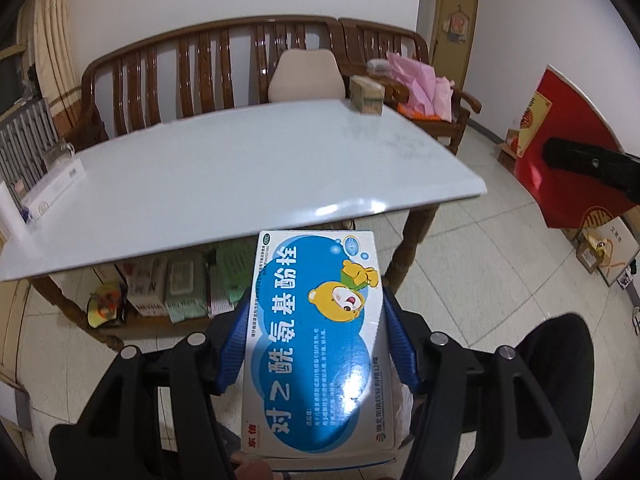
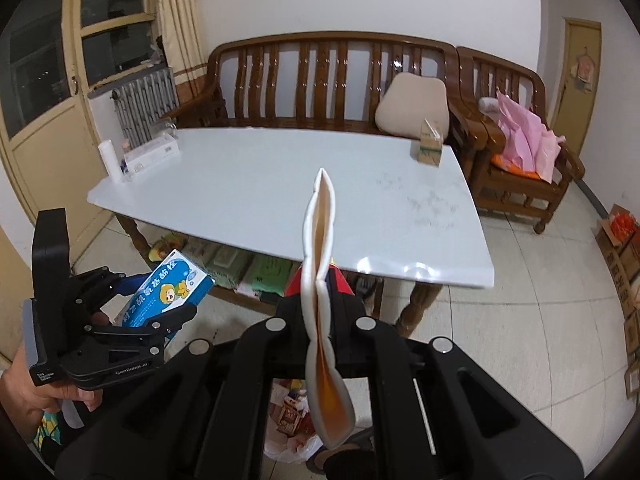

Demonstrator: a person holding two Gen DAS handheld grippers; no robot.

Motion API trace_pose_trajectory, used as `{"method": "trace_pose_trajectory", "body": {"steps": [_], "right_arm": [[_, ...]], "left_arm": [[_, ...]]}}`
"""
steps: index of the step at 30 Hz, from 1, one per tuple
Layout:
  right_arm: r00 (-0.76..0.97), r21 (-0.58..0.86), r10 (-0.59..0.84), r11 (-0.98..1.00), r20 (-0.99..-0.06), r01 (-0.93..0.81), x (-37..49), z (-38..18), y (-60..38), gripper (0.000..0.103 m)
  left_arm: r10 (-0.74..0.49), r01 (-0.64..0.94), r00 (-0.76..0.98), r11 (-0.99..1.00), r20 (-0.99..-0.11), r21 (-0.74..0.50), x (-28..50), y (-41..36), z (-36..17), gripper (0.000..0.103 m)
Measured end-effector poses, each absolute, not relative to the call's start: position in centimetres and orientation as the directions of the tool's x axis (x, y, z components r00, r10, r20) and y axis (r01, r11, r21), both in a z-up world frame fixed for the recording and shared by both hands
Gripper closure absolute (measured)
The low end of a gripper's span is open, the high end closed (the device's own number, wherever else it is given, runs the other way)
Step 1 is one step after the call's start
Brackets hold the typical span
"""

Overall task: Collect trash
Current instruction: 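Lift the medicine box and paper cup and carry them down to the bag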

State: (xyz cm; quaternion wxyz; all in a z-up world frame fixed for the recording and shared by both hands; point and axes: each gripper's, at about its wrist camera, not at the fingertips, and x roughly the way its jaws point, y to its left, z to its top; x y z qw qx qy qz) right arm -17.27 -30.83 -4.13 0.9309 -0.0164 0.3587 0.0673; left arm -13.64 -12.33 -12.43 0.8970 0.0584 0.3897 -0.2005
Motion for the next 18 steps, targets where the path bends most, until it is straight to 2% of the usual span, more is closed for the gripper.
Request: {"method": "trace_pose_trajectory", "body": {"steps": [10,18], "right_arm": [[0.684,0.07,0.112,0.994,-0.721,-0.089,-19.9,-9.3,-29.3,0.098],[0.615,0.101,0.1,0.994,-0.783,-0.032,-20.8,-14.9,-28.5,0.098]], "left_arm": [[-0.286,0.386,0.569,0.921,-0.771,-0.057,-14.6,-12.0,-16.5,0.044],[-0.268,0.397,0.451,0.915,-0.851,-0.077,-14.8,-13.3,-22.5,0.044]]}}
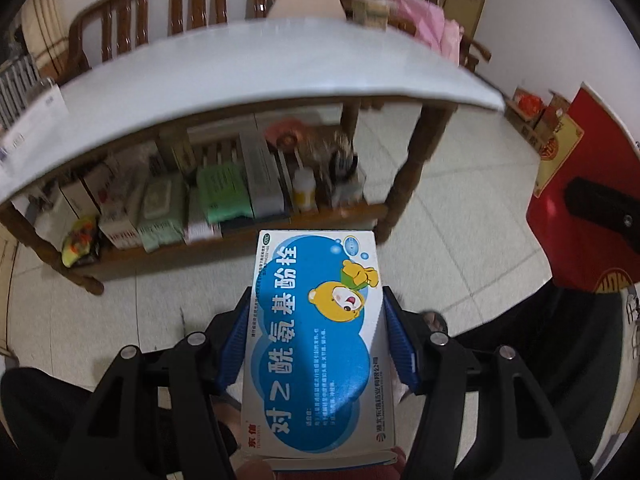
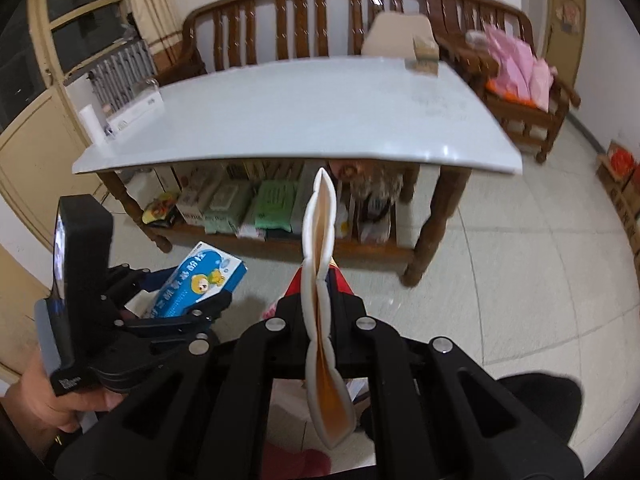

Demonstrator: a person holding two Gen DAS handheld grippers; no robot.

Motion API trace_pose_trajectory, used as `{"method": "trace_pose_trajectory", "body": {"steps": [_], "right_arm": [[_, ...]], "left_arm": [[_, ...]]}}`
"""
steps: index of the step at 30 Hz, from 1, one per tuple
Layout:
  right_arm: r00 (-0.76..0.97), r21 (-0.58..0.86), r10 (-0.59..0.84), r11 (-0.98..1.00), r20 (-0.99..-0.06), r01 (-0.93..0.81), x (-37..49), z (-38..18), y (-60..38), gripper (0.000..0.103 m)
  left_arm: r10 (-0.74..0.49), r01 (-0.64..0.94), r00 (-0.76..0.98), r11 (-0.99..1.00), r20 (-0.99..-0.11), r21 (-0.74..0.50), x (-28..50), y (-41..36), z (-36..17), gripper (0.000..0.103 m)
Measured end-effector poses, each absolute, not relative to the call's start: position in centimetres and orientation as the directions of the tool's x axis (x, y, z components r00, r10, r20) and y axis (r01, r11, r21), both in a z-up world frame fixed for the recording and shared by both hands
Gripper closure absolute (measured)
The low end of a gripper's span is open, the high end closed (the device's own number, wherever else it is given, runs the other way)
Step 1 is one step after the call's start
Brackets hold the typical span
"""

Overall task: Collect trash
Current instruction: 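Lift the medicine box and paper cup and carry them down to the bag, then open both tools to drop the box and cup into the bag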

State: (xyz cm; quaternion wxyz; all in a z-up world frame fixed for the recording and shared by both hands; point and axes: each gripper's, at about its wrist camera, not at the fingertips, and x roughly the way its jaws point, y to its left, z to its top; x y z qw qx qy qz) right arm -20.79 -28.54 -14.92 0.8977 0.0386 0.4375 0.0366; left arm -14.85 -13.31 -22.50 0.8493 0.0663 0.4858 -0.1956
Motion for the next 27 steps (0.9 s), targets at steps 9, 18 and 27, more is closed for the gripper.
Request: {"method": "trace_pose_trajectory", "body": {"steps": [9,18,27], "right_arm": [[0.521,0.149,0.113,0.988,-0.846,0.026,-20.0,-21.1,-28.8,0.098],[0.425,0.163,0.106,0.982,-0.899,0.1,-17.0,-28.8,-28.6,0.097],[0.318,0.158,0.101,0.975,-0.943,0.158,-14.4,-35.9,-28.4,0.097]], "left_arm": [[-0.222,0.39,0.372,0.919,-0.901,-0.065,-14.1,-14.1,-28.0,0.044],[-0.183,0.367,0.303,0.928,-0.935,-0.063,-12.9,-14.7,-34.1,0.044],[-0.132,0.317,0.191,0.946,-0.973,-0.066,-11.7,-14.6,-41.8,0.044]]}}
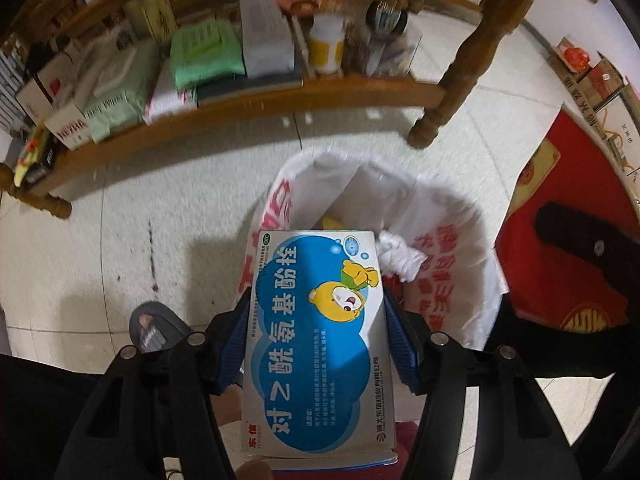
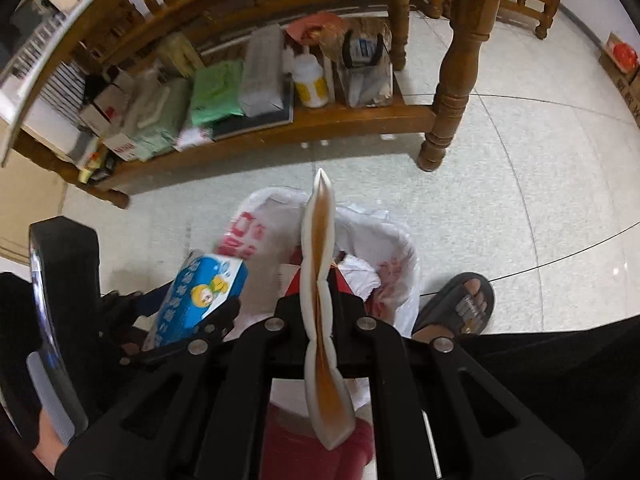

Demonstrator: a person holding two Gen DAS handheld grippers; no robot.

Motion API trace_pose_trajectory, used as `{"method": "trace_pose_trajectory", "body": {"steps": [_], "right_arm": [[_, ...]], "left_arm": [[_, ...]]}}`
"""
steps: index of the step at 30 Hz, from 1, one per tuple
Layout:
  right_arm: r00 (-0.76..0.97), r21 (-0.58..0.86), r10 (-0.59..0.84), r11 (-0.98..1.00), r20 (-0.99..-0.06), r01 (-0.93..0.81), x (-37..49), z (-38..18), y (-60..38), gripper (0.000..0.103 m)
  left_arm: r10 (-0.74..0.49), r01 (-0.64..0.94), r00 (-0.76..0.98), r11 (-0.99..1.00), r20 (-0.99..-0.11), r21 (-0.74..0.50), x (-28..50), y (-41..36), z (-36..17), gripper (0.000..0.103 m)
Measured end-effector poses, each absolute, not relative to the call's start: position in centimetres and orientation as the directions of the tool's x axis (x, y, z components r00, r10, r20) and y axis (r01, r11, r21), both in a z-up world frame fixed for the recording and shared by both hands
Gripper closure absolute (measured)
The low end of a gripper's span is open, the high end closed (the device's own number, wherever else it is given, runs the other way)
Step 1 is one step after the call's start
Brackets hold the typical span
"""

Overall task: Collect trash
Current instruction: 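Open both tools to drop the box and cup into the bag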

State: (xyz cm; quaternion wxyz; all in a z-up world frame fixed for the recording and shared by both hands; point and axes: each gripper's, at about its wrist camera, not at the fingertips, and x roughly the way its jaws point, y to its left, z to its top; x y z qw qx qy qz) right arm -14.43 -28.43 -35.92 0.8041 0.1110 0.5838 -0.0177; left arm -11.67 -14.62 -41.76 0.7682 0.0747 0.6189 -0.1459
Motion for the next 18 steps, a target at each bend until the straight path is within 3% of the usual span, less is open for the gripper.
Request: {"method": "trace_pose_trajectory", "body": {"steps": [8,10,11,12,13,18], "right_arm": [[0.249,0.169,0.122,0.969,-0.961,0.178,-13.2,-40.2,-28.3,0.096],[0.232,0.17,0.125,0.968,-0.965,0.185,-13.0,-40.8,-28.3,0.084],[0.23,0.166,0.121,0.967,-0.966,0.191,-13.0,-41.0,-28.4,0.058],[0.234,0.175,0.126,0.964,-0.964,0.2,-13.0,-41.1,-28.6,0.035],[0.241,0.188,0.135,0.959,-0.961,0.214,-13.1,-41.1,-28.8,0.031],[0.256,0.191,0.128,0.952,-0.958,0.241,-13.2,-40.9,-29.4,0.03]], "left_arm": [[-0.116,0.319,0.14,0.945,-0.983,-0.066,-11.7,-15.2,-44.5,0.043],[-0.113,0.322,0.134,0.945,-0.985,-0.064,-11.7,-15.4,-45.0,0.042],[-0.114,0.323,0.129,0.944,-0.985,-0.067,-11.6,-15.5,-45.1,0.031],[-0.114,0.321,0.126,0.945,-0.986,-0.068,-11.6,-15.5,-45.2,0.01],[-0.115,0.318,0.129,0.945,-0.985,-0.068,-11.6,-15.4,-45.3,0.008],[-0.122,0.329,0.12,0.941,-0.985,-0.076,-11.7,-15.7,-45.4,0.008]]}}
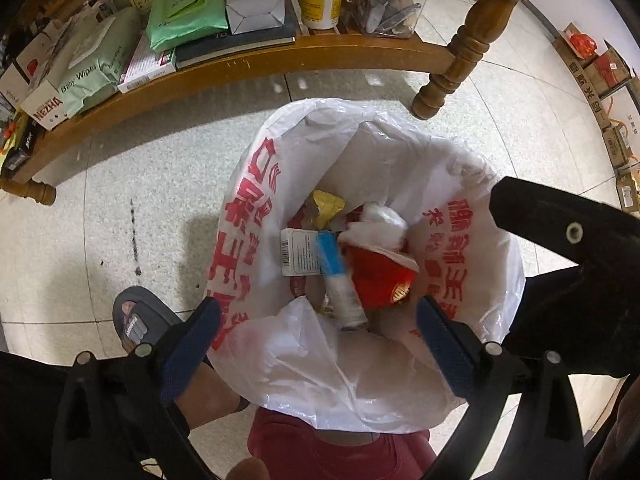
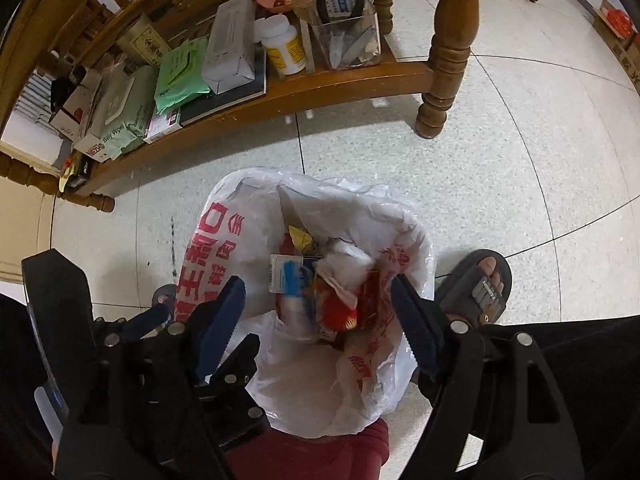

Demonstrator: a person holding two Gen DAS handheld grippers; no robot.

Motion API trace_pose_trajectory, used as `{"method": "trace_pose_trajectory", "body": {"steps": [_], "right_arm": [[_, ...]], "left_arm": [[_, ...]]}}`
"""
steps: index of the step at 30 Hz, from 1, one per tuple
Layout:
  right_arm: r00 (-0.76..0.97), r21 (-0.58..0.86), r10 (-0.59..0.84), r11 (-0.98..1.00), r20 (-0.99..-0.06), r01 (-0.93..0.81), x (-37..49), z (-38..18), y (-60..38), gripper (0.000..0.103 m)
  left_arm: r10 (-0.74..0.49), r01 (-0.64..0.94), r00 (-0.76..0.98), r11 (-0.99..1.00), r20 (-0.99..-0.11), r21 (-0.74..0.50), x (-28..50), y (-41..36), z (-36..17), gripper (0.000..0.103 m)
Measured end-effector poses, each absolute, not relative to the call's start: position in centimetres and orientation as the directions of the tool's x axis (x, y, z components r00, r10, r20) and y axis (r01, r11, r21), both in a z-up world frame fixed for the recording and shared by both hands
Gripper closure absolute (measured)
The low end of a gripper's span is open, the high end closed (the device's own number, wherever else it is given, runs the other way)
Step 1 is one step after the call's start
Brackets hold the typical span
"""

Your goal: Collect trash

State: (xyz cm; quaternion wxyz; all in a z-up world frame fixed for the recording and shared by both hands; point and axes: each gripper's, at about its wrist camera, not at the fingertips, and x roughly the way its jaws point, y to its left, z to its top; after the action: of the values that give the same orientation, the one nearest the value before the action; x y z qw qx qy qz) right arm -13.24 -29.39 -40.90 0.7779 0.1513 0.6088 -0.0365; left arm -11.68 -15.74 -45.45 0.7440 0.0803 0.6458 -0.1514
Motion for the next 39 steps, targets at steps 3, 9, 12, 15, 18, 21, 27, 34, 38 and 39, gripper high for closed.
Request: {"method": "trace_pose_trajectory", "body": {"steps": [3,9,12,15,18,21,27,34,38,39], "right_arm": [[0.252,0.181,0.117,0.951,-0.961,0.251,-13.3,-41.1,-29.4,0.026],[0.267,0.174,0.102,0.949,-0.958,0.262,-13.4,-40.8,-29.6,0.021],[0.273,0.168,0.092,0.948,-0.958,0.271,-13.5,-40.7,-29.7,0.015],[0.282,0.169,0.087,0.944,-0.956,0.283,-13.6,-40.5,-30.0,0.014],[0.289,0.175,0.088,0.941,-0.953,0.289,-13.7,-40.2,-30.2,0.013],[0.31,0.187,0.093,0.939,-0.946,0.289,-13.9,-39.4,-30.3,0.012],[0.354,0.217,0.105,0.93,-0.929,0.295,-14.3,-37.6,-30.5,0.009],[0.339,0.233,0.121,0.921,-0.933,0.312,-14.6,-36.6,-31.0,0.009],[0.368,0.235,0.12,0.929,-0.922,0.287,-14.6,-33.7,-31.0,0.009],[0.381,0.234,0.117,0.931,-0.917,0.279,-14.7,-32.8,-30.9,0.009]], "left_arm": [[-0.124,0.332,0.121,0.94,-0.985,-0.077,-11.7,-15.8,-45.5,0.008],[-0.112,0.33,0.138,0.942,-0.984,-0.061,-11.9,-15.7,-45.3,0.008],[-0.111,0.324,0.15,0.944,-0.982,-0.057,-11.8,-15.5,-45.0,0.008],[-0.109,0.321,0.166,0.946,-0.98,-0.051,-11.8,-15.3,-44.6,0.008],[-0.122,0.317,0.173,0.946,-0.977,-0.062,-11.6,-15.2,-44.1,0.008],[-0.132,0.314,0.2,0.947,-0.971,-0.065,-11.5,-15.2,-42.9,0.008],[-0.12,0.299,0.253,0.954,-0.96,-0.041,-11.3,-14.8,-41.1,0.008],[-0.135,0.284,0.272,0.957,-0.953,-0.054,-11.2,-14.2,-39.8,0.008],[-0.131,0.275,0.323,0.961,-0.937,-0.04,-11.1,-13.9,-37.6,0.008],[-0.131,0.272,0.341,0.962,-0.931,-0.035,-10.9,-13.8,-36.9,0.008]]}}
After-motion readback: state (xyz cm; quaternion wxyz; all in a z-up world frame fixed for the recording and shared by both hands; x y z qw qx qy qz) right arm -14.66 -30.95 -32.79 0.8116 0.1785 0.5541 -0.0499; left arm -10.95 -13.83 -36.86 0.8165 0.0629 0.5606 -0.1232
